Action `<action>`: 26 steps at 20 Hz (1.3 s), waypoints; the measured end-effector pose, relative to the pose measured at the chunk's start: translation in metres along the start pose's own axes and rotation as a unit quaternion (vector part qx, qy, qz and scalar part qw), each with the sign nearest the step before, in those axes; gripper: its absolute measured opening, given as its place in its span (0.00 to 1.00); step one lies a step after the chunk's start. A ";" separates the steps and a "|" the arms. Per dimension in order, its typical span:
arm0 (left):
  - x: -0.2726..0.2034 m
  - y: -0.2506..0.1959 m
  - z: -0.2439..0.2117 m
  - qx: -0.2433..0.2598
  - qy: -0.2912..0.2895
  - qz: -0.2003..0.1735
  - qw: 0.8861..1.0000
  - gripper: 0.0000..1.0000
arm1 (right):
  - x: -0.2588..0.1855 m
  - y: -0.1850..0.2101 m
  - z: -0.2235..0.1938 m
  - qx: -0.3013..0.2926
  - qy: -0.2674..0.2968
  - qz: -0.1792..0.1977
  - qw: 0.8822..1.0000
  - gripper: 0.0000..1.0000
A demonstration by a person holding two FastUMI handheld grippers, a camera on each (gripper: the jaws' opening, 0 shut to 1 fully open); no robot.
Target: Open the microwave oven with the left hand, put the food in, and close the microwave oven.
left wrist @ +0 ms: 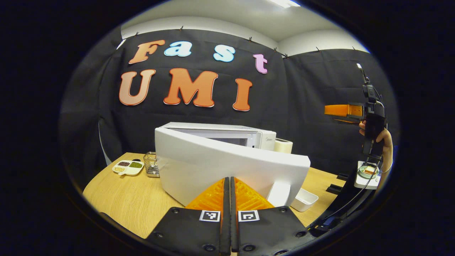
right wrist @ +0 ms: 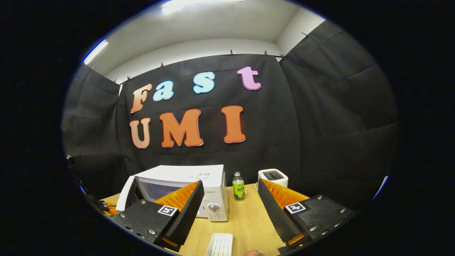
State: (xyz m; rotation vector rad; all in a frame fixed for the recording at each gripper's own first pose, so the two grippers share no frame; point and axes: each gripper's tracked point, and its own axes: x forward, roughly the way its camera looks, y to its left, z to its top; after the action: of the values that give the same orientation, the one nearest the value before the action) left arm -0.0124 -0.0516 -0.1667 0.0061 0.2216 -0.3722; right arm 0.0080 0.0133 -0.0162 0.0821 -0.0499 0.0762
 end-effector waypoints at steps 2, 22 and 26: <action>0.014 -0.008 -0.002 0.005 0.006 -0.002 1.000 0.04 | 0.000 -0.007 -0.001 0.000 -0.001 -0.005 1.000 0.94; 0.179 0.010 -0.009 0.011 0.027 0.070 0.997 0.04 | 0.029 -0.072 -0.033 -0.014 0.031 -0.064 0.997 0.94; 0.193 0.023 -0.005 0.030 0.017 0.098 0.995 0.05 | 0.040 -0.079 -0.051 -0.012 0.046 -0.069 0.996 0.95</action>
State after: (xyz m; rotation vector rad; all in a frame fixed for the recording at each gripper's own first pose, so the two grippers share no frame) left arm 0.1699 -0.0999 -0.2136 0.0924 0.2418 -0.1829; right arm 0.0561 -0.0576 -0.0708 0.0583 0.0467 -0.0592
